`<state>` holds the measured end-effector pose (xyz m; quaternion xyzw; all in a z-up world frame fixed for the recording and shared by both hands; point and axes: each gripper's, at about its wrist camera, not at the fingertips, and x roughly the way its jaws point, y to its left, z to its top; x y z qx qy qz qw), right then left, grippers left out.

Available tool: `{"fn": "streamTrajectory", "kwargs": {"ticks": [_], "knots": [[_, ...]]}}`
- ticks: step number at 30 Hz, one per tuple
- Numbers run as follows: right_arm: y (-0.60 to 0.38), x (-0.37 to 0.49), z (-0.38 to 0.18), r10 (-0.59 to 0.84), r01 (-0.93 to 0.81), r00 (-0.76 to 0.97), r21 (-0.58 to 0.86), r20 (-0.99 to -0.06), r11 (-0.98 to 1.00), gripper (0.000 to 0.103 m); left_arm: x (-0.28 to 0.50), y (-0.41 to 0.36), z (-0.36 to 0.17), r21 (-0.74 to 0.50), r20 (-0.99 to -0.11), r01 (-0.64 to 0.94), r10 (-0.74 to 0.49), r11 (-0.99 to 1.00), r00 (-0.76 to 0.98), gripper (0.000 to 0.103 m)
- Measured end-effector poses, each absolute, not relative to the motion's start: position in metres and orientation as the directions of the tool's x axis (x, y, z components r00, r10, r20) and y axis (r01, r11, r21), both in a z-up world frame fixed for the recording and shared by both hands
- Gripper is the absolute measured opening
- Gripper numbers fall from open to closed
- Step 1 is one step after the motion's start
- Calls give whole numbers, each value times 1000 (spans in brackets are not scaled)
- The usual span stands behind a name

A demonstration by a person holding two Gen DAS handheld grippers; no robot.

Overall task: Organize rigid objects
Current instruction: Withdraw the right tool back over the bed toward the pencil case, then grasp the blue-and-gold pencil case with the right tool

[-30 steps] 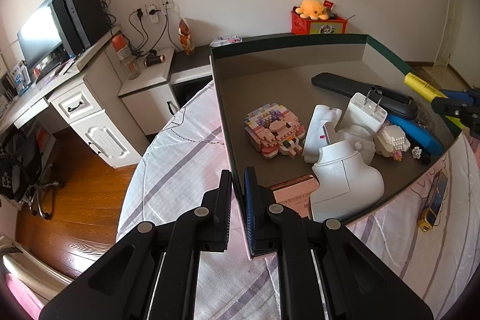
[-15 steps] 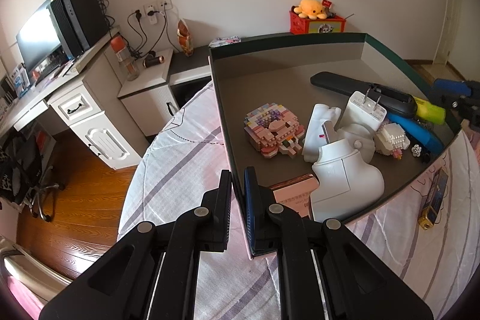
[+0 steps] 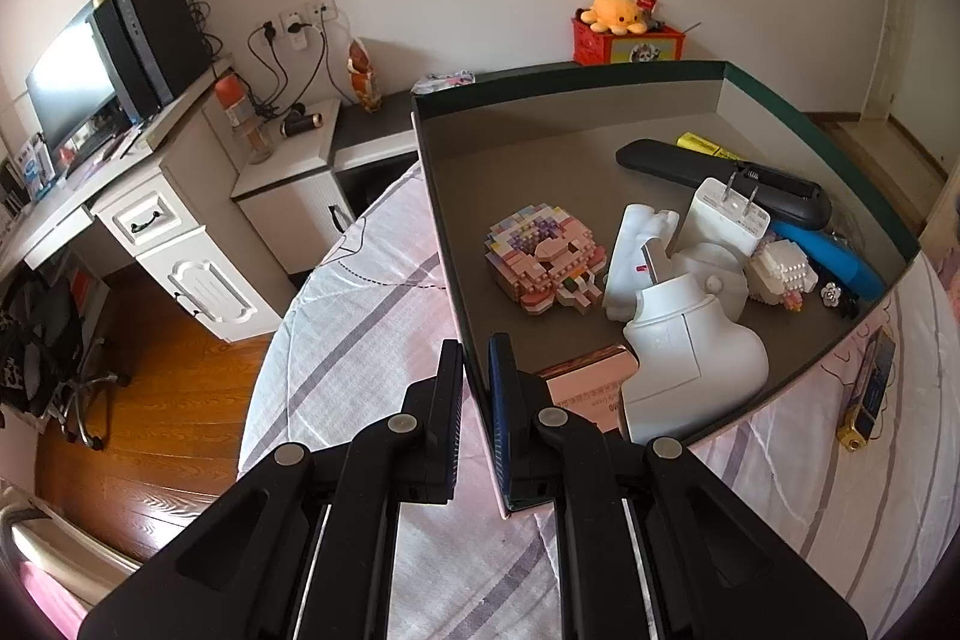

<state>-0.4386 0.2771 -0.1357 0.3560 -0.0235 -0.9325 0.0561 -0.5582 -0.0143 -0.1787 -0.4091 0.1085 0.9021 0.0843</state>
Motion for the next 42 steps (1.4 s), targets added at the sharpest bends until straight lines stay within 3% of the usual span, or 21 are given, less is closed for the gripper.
{"fn": "streamTrajectory", "kwargs": {"ticks": [4, 12, 23, 30, 32, 34, 42], "knots": [[283, -412, -150, -92, 16, -732, 118, -675, -993, 75, -557, -15, -179, 129, -756, -242, 63, -962, -652, 8], [247, -402, -202, -117, -26, -642, 173, -758, -985, 75, -558, -14, -178, 124, -760, -247, 68, -961, -647, 8], [216, -432, -214, -104, -122, -620, 226, -777, -966, 75, -559, -18, -178, 109, -763, -267, 91, -957, -639, 8], [211, -443, -219, -62, -120, -612, 170, -788, -978, 78, -559, -17, -179, 109, -764, -271, 93, -956, -638, 8], [210, -441, -220, -50, -91, -611, 133, -790, -987, 69, -560, -17, -179, 107, -764, -272, 96, -956, -638, 8], [213, -437, -219, -39, -74, -611, 107, -790, -991, 50, -560, -17, -179, 103, -764, -274, 100, -956, -637, 9], [253, -409, -217, -88, -37, -612, 140, -786, -990, 31, -560, -16, -179, 100, -764, -274, 103, -956, -637, 9]]}}
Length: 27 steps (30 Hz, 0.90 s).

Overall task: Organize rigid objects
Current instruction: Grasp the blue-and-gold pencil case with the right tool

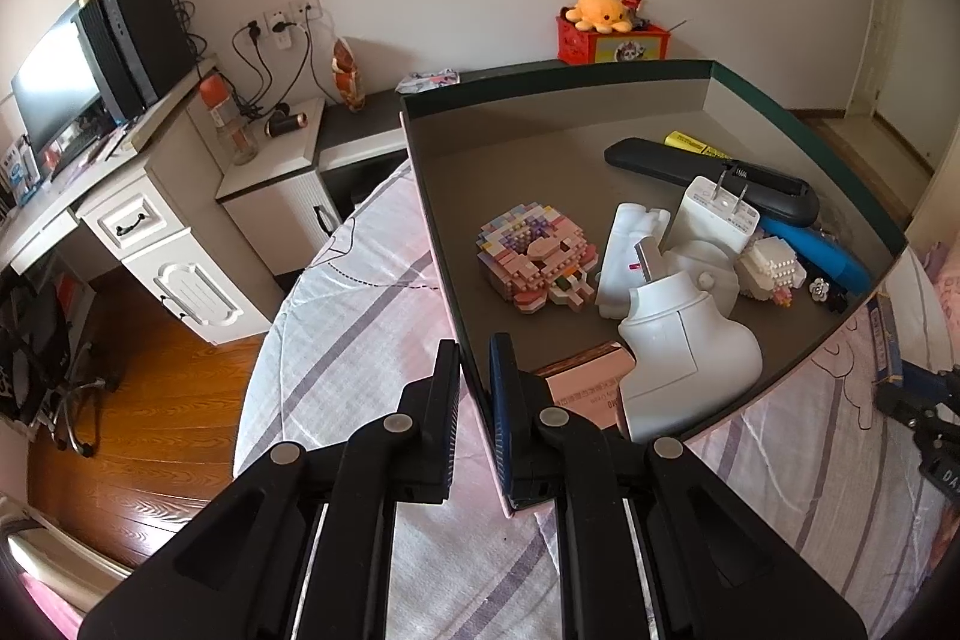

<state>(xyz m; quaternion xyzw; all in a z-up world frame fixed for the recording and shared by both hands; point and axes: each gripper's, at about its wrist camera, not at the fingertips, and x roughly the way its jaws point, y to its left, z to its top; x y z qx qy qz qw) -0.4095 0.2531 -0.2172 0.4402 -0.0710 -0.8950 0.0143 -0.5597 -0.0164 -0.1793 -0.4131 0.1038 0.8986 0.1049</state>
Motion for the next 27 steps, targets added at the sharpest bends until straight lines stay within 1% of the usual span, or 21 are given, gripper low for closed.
{"fn": "streamTrajectory", "kwargs": {"ticks": [6, 10, 13, 23, 26, 27], "knots": [[271, -397, -215, -41, -62, -611, 100, -791, -993, 21, -560, -16, -179, 101, -766, -266, 96, -959, -636, 9], [284, -393, -214, -17, -83, -613, 85, -790, -993, 21, -559, -15, -179, 103, -767, -263, 92, -959, -635, 9], [289, -397, -215, -30, -93, -618, 111, -785, -989, 21, -558, -15, -179, 102, -768, -257, 89, -961, -634, 9], [290, -413, -216, -37, -67, -624, 100, -780, -993, 22, -559, -15, -178, 122, -771, -251, 68, -960, -634, 8], [292, -419, -215, -41, -65, -623, 104, -781, -992, 26, -559, -15, -178, 128, -770, -250, 62, -960, -635, 8], [292, -420, -215, -42, -63, -625, 105, -779, -992, 29, -559, -15, -178, 129, -770, -250, 62, -960, -635, 8]]}}
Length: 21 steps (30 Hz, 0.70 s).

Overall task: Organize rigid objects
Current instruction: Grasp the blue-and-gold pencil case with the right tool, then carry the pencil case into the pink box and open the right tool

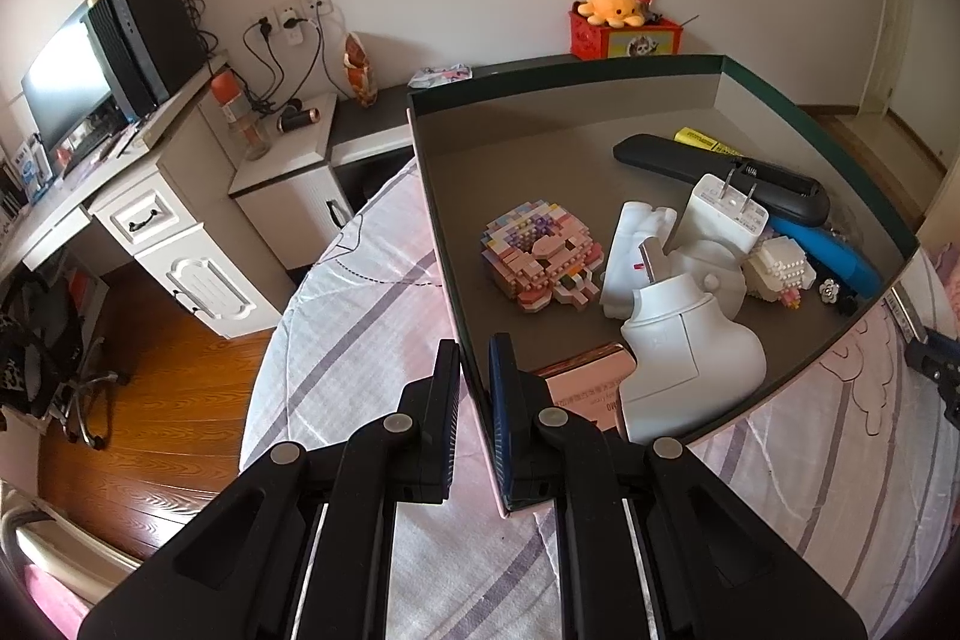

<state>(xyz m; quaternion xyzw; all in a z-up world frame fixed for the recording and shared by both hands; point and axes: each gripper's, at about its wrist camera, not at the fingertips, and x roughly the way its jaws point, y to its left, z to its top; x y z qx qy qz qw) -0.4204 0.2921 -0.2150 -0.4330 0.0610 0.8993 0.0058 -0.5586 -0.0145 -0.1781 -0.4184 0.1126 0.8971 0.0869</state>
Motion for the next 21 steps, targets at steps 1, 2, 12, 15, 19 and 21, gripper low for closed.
{"fn": "streamTrajectory", "kwargs": {"ticks": [1, 2, 12, 15, 19, 21], "knots": [[292, -423, -215, -40, -62, -626, 101, -779, -993, 33, -559, -15, -178, 129, -770, -251, 62, -959, -634, 8], [292, -425, -215, -39, -60, -625, 97, -780, -993, 34, -559, -15, -178, 127, -771, -250, 63, -960, -634, 8], [295, -443, -215, -24, -43, -623, 65, -782, -997, 21, -560, -15, -177, 131, -773, -257, 64, -957, -632, 8], [296, -446, -215, -22, -41, -623, 61, -782, -997, 21, -560, -16, -177, 135, -772, -260, 63, -956, -633, 8], [298, -450, -214, -20, -36, -621, 54, -784, -998, 21, -560, -17, -177, 135, -772, -263, 65, -955, -632, 8], [298, -453, -213, -16, -32, -620, 45, -784, -998, 21, -560, -17, -177, 137, -772, -264, 64, -955, -632, 8]]}}
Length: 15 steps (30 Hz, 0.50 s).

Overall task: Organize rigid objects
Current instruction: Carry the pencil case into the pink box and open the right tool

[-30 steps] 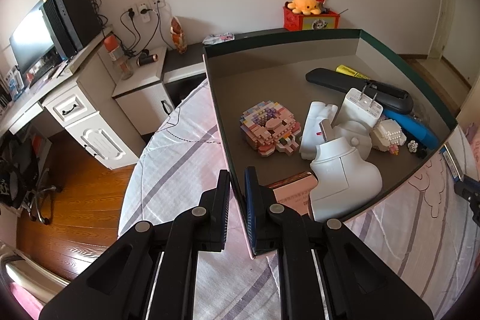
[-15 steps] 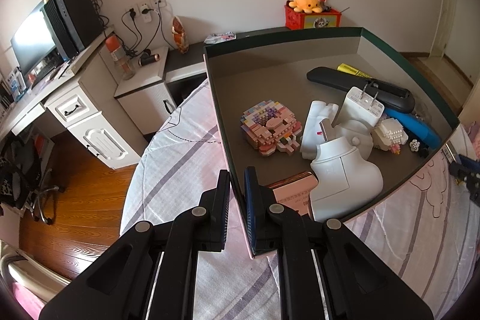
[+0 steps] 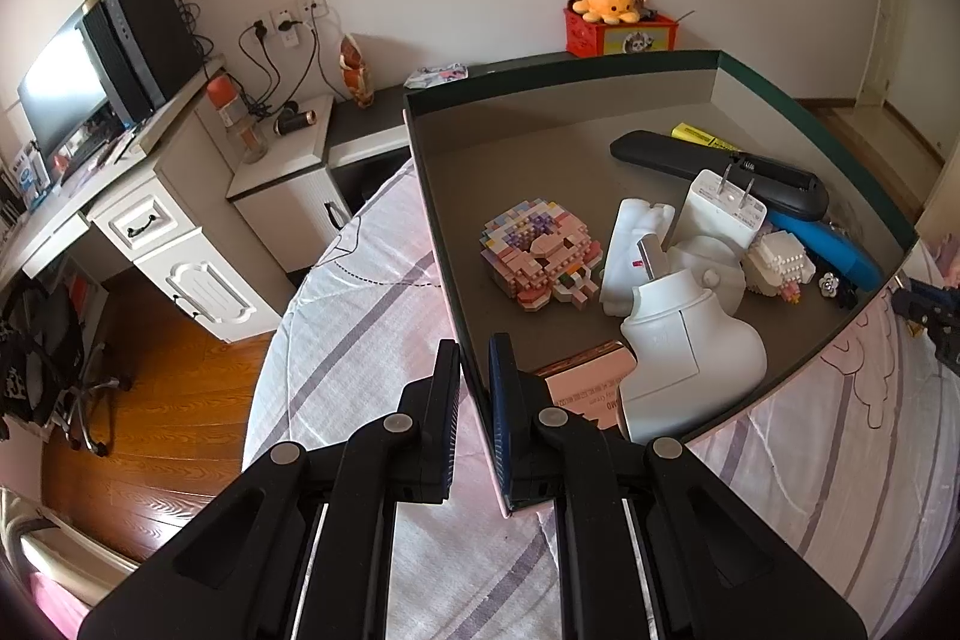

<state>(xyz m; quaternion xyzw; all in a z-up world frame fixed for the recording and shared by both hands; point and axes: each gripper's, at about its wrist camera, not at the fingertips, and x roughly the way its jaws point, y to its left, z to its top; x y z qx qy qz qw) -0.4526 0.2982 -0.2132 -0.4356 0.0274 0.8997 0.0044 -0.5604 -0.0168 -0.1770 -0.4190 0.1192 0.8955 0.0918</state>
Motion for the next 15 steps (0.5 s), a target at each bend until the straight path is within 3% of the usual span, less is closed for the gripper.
{"fn": "streamTrajectory", "kwargs": {"ticks": [15], "knots": [[306, -445, -184, -29, 6, -655, 33, -755, -999, 21, -561, -14, -178, 143, -772, -267, 62, -953, -633, 8]]}}
